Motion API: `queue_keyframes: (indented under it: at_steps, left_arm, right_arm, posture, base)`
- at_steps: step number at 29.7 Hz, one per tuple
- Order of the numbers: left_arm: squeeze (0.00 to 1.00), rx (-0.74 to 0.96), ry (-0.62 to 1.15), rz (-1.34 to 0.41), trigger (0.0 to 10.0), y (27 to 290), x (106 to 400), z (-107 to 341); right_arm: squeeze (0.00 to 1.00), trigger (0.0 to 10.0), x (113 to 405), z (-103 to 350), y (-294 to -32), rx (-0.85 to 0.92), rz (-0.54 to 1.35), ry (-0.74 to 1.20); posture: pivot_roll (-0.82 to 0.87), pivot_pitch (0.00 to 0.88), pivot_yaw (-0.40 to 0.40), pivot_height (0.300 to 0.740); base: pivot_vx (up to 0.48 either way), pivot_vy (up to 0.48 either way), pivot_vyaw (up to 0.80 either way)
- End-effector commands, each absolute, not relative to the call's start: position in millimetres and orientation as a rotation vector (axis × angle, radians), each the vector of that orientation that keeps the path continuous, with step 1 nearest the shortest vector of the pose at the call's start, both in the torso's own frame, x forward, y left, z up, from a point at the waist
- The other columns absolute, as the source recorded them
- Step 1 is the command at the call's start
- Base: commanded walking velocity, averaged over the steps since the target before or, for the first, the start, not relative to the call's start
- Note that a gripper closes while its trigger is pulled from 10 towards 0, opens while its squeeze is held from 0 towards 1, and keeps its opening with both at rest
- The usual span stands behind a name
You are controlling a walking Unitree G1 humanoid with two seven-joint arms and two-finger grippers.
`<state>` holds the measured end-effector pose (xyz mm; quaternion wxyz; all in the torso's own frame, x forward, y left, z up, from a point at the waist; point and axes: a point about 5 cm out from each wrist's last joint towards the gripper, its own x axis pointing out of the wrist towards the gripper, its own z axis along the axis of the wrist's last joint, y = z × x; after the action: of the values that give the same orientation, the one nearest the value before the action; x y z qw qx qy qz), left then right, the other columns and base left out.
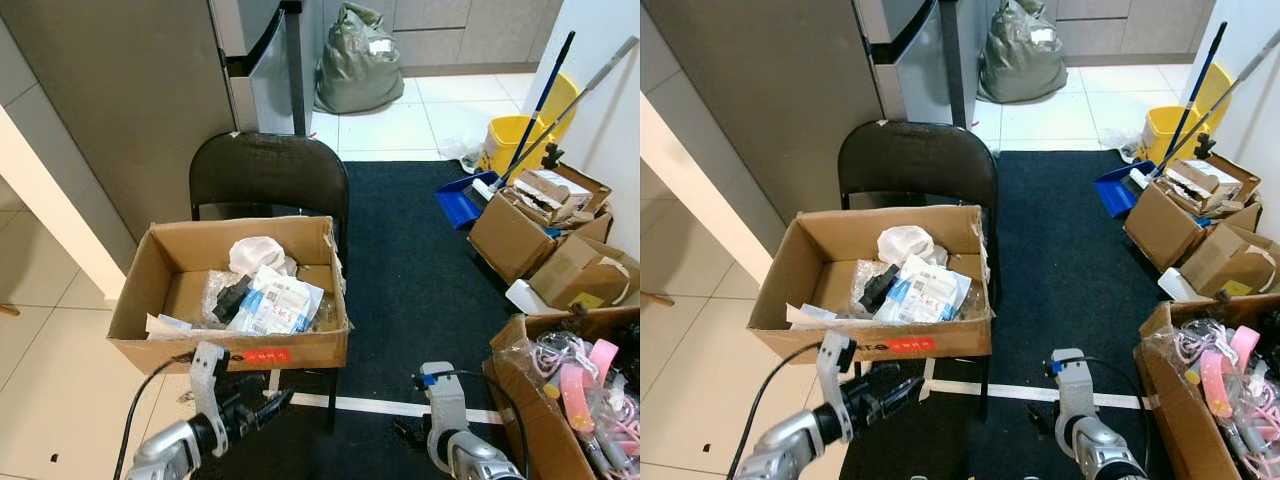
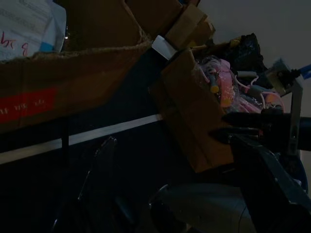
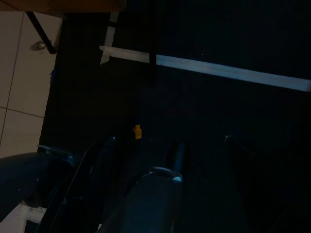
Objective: Picking trash to rubbish bin
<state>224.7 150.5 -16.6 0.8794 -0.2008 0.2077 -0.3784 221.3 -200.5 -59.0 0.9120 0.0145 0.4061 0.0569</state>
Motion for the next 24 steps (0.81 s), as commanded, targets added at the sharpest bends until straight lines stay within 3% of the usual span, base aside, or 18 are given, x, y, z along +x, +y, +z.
queue_keyframes:
  at_steps: [1,10,15,24]
  left_arm:
    - [0.0,-0.41,0.465,-0.773,10.0,156.5,220.5,-20.1]
    - [0.0,-0.407,0.536,-0.716,10.0,164.1,213.7,-31.6]
    - [0.0,-0.435,0.626,-0.545,10.0,185.3,200.3,-47.0]
    - [0.0,-0.466,0.697,-0.377,10.0,200.7,183.8,-60.8]
  right_arm:
    - [0.0,10.0,213.8,-63.7,-200.6,0.032,0.116,0.865]
    - [0.0,10.0,210.7,-65.8,-199.2,0.034,0.116,0.873]
    - [0.0,10.0,205.8,-68.5,-200.4,0.031,0.109,0.888]
    - [0.0,10.0,200.7,-71.1,-202.2,0.021,0.109,0.905]
  posture:
    - [0.0,0.074,0.08,0.74]
    - [-0.01,0.074,0.089,0.74]
    - [-0.01,0.074,0.09,0.74]
    - [-0.01,0.078,0.088,0.74]
  base:
    - [-0.382,0.0,0.0]
    - [-0.396,0.0,0.0]
    - [-0.409,0.0,0.0]
    - [-0.38,0.0,0.0]
